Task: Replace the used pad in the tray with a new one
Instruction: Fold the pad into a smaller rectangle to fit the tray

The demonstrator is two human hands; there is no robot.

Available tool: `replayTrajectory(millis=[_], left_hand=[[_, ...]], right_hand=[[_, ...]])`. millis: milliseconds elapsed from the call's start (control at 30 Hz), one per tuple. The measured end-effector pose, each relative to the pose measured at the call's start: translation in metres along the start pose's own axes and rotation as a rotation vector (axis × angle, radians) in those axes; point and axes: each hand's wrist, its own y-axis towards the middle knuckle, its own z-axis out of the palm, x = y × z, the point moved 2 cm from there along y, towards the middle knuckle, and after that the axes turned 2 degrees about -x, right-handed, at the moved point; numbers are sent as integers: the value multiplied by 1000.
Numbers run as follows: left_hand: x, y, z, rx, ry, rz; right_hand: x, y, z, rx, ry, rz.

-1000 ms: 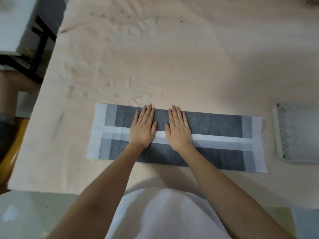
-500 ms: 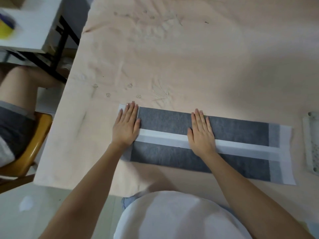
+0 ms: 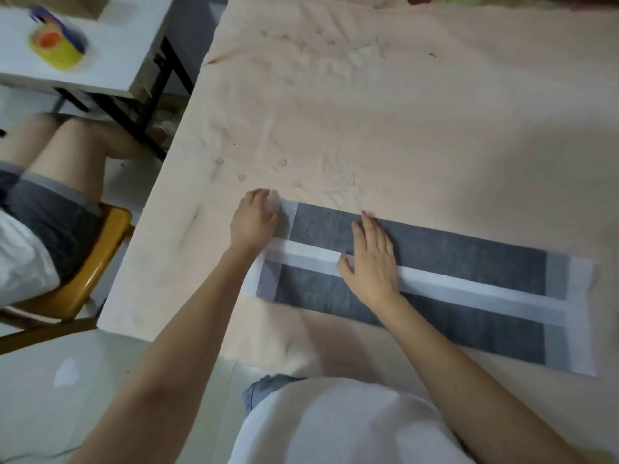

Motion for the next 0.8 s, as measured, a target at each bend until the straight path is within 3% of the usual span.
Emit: replayTrajectory(millis=[167,267,500,800], left_hand=[[4,12,-12,51,-193,-356],[9,15,-13,102,-339,-479],[7,23,-15,232,-404,-473],[18,55,-20,472,-449,-282]], right_hand=[[77,-17,13,158,-16,-270],[106,-31,22,212,-89,-400],[132,-37,37,162,-86,-380],[172,-17,47,69,-222,-223]])
